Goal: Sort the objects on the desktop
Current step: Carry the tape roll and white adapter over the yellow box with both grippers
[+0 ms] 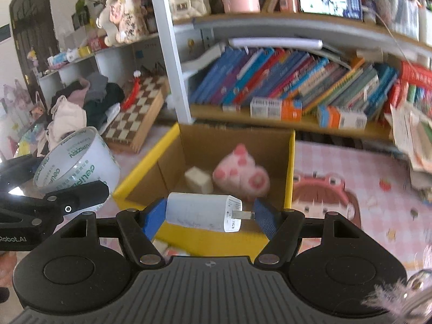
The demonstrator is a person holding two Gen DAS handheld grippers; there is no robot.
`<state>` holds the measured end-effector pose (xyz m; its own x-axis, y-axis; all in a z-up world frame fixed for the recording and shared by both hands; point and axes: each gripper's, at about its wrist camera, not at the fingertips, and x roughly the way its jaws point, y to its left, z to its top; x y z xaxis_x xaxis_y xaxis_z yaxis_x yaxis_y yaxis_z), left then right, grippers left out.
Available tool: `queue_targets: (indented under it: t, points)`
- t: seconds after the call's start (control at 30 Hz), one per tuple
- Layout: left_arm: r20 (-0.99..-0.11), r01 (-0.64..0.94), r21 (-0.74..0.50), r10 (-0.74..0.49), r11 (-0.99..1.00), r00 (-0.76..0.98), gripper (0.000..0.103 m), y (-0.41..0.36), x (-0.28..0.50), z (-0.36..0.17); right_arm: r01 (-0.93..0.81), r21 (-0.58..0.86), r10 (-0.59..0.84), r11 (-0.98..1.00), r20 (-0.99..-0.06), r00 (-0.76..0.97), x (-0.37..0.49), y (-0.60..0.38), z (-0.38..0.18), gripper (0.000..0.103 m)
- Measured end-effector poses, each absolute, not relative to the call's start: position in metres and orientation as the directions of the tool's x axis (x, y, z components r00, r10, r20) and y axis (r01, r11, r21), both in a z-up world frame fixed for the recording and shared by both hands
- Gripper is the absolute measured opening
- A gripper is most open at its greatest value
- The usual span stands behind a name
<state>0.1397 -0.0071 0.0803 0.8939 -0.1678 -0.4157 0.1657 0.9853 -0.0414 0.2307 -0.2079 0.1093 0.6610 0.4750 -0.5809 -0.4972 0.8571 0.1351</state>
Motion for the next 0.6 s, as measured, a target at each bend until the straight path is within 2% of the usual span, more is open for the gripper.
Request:
queue_targets:
  t: [0.3, 0.6]
  points:
    - [-0.418, 0.187, 0.034, -0.156, 0.982, 0.895, 0.084, -0.012, 0.184, 0.087, -0.558, 0.043, 0.478, 0.829, -0.573, 0.666, 0.281, -0.196, 0.116, 0.069]
    - [-0.521, 0.201, 0.096, -0.123, 0.975, 0.845, 0.084, -0.012, 0.241, 0.066, -0.673, -0.080, 0.468, 0.736, -0.657, 0.590, 0.335, -0.174, 0.089, 0.069]
